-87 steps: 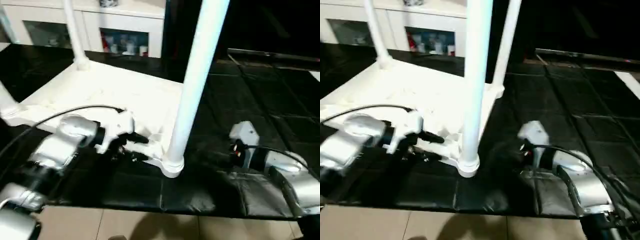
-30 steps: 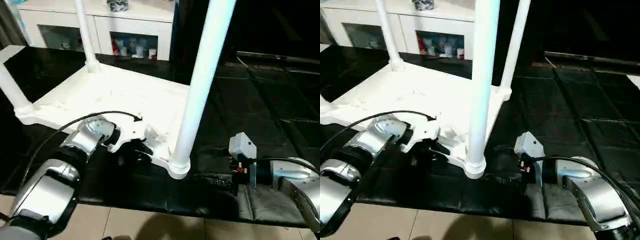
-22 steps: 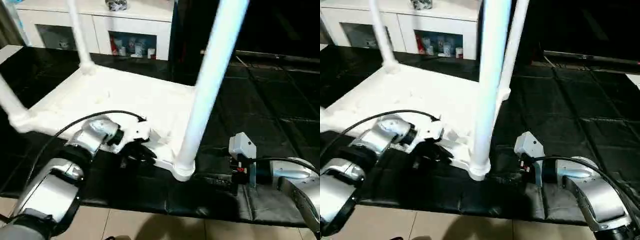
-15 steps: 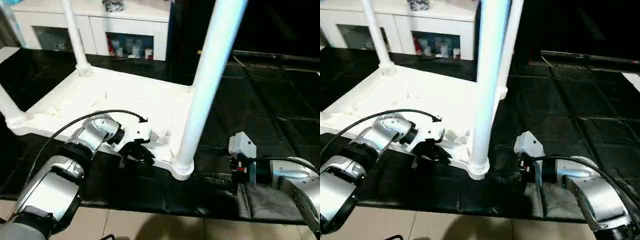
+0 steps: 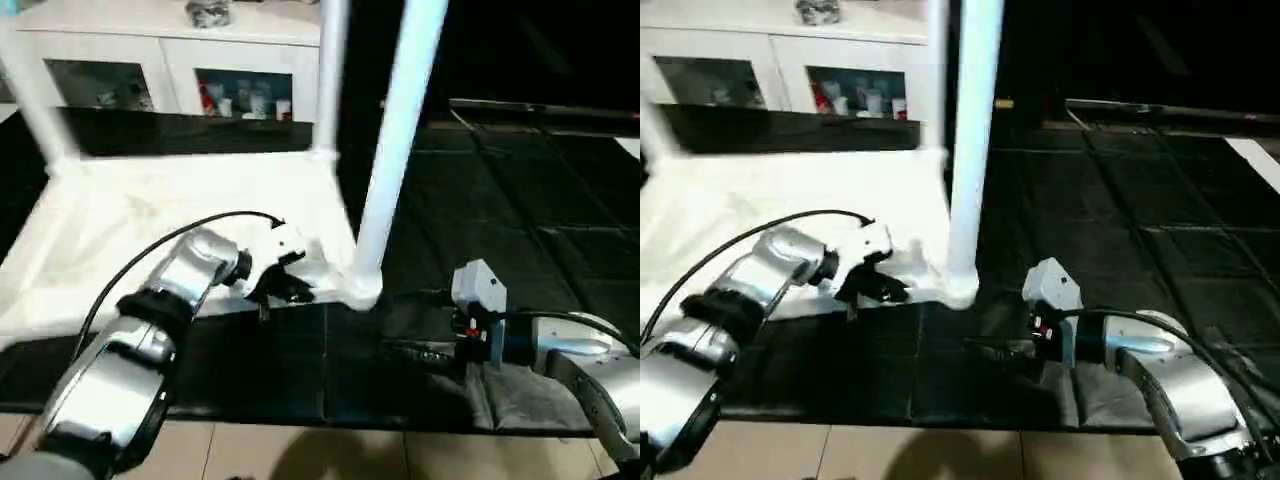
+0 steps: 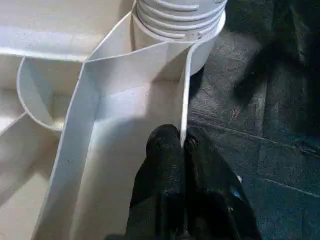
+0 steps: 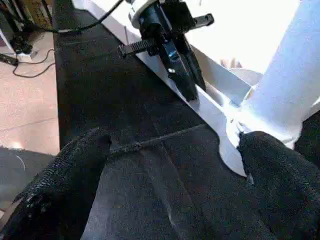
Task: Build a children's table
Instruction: Rotate table base
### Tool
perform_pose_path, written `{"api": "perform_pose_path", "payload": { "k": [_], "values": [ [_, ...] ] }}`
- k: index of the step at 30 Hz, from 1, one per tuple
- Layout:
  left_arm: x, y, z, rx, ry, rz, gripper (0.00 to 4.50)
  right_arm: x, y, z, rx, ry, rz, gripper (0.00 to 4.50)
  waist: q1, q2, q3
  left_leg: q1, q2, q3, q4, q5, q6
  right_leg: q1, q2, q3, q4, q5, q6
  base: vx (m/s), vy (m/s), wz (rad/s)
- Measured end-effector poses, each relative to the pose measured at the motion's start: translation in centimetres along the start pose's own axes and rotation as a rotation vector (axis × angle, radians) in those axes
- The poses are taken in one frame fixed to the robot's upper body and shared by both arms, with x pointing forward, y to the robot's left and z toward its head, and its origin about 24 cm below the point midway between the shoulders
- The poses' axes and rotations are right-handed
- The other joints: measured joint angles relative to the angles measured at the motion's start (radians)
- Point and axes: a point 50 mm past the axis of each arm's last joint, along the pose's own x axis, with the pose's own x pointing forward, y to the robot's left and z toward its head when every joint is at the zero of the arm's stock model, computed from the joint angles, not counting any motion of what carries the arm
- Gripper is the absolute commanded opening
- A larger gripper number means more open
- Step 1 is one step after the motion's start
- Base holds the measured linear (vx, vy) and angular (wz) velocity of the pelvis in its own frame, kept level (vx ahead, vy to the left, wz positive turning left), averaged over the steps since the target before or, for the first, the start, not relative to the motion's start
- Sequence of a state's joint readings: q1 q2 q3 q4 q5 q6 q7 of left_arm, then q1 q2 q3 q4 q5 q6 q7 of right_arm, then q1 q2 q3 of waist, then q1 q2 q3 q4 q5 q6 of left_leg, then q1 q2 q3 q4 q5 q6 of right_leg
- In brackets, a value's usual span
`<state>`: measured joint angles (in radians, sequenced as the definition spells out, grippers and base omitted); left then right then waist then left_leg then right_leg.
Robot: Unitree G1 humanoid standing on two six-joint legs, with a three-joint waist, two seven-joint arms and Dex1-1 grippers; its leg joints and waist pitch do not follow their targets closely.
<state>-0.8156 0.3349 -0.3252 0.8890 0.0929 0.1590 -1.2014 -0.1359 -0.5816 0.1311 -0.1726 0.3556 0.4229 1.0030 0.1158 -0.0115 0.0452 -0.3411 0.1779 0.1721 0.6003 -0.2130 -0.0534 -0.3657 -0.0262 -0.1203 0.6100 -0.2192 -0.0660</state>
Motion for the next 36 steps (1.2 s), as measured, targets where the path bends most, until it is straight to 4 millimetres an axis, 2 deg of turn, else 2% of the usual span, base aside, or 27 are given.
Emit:
{"api": "perform_pose_path", "payload": {
  "k": [7,13,14,19,31,32,36],
  "values": [
    [-0.6,-1.2,-1.0,0.103,-0.049,-0.042,0.02,0.2,-0.1,-0.1,0.005,-0.004,-0.011,4.5,0.0,0.0,0.0,0.0,0.0,0.0,0.0,-0.001,0.001,0.0,0.0,0.0,0.0,-0.001,0.0,0.0,0.0,0.0],
    [-0.7,-1.9,-1.1,0.129,-0.052,-0.093,0.02,0.2,-0.2,-0.4,0.018,0.004,-0.019,4.5,0.013,0.0,0.0,-0.001,0.0,0.0,0.0,-0.001,0.001,0.0,-0.001,0.0,0.0,-0.001,0.0,0.0,0.0,0.0],
    [-0.6,-1.9,-1.1,0.124,-0.053,-0.093,0.28,0.2,-0.2,-0.4,0.017,0.004,-0.019,4.5,0.015,0.0,0.0,-0.001,0.0,0.0,0.0,-0.001,0.001,0.0,-0.001,0.0,0.0,-0.001,0.0,0.0,0.0,0.0],
    [-0.2,-2.1,-0.9,0.122,-0.065,-0.101,0.62,0.2,-0.2,-0.4,0.017,0.003,-0.02,4.5,0.026,0.0,0.0,-0.001,0.0,0.0,0.0,-0.001,0.001,0.0,-0.001,0.0,0.0,-0.001,0.0,0.0,0.0,0.0],
    [0.8,-2.0,-0.4,0.101,-0.077,-0.078,0.62,0.1,-0.1,-0.5,0.009,0.005,-0.031,4.5,0.029,0.004,0.0,-0.001,0.0,0.0,0.001,-0.001,0.001,0.0,-0.001,0.0,0.0,-0.001,0.002,0.0,0.0,0.0],
    [0.8,-2.0,-0.3,0.101,-0.078,-0.078,0.34,0.1,-0.1,-0.5,0.007,0.004,-0.031,4.5,0.029,0.004,0.0,-0.001,0.0,0.0,0.001,-0.001,0.001,0.0,-0.001,0.0,0.0,-0.001,0.002,0.0,0.0,0.0],
    [0.9,-2.0,-0.3,0.106,-0.082,-0.082,0.1,0.1,-0.1,-0.7,0.011,0.006,-0.032,4.5,0.028,0.004,0.0,-0.001,0.0,0.0,0.001,-0.001,0.001,0.0,-0.001,0.0,0.0,-0.001,0.002,0.0,0.0,0.0]
  ]
}}
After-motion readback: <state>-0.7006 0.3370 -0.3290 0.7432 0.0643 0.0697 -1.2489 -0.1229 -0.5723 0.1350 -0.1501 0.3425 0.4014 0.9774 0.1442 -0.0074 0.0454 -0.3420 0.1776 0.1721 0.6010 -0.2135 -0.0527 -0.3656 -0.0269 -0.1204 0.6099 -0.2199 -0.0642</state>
